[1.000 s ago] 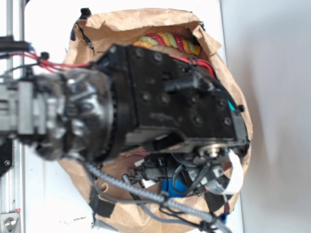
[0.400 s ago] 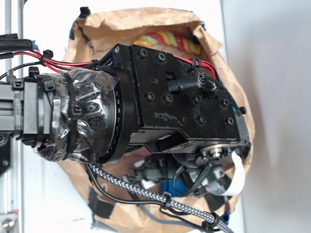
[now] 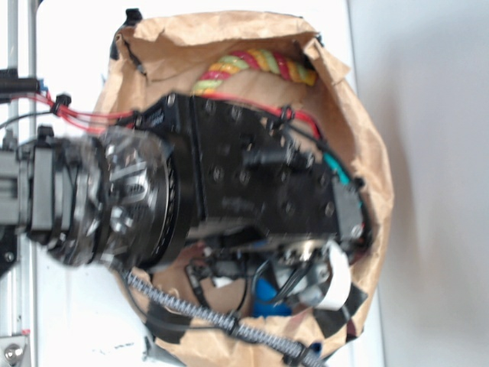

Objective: Grab the blue bottle.

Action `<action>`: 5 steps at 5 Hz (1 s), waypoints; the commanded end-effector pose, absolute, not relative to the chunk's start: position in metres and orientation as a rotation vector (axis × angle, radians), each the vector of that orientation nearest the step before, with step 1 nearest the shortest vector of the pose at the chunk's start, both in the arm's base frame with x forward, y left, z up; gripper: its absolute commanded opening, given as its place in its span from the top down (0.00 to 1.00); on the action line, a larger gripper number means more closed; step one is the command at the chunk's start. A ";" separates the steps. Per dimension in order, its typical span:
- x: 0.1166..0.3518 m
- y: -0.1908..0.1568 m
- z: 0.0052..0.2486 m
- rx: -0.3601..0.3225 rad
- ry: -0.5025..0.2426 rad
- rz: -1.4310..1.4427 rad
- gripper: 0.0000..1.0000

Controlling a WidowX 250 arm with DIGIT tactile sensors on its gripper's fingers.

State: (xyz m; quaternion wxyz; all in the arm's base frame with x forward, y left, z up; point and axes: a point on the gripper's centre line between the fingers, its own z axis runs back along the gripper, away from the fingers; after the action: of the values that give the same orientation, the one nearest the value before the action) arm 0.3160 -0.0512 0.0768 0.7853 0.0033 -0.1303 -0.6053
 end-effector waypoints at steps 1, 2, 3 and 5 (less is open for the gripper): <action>0.305 -0.089 0.088 0.011 -0.358 -1.431 0.00; 0.308 -0.097 0.078 0.020 -0.327 -1.427 0.00; 0.313 -0.099 0.073 0.015 -0.286 -1.423 0.00; 0.309 -0.092 0.065 0.083 -0.222 -1.347 1.00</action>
State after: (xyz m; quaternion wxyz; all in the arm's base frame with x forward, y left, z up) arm 0.3125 -0.0730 0.0447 0.7861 0.0255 -0.0744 -0.6131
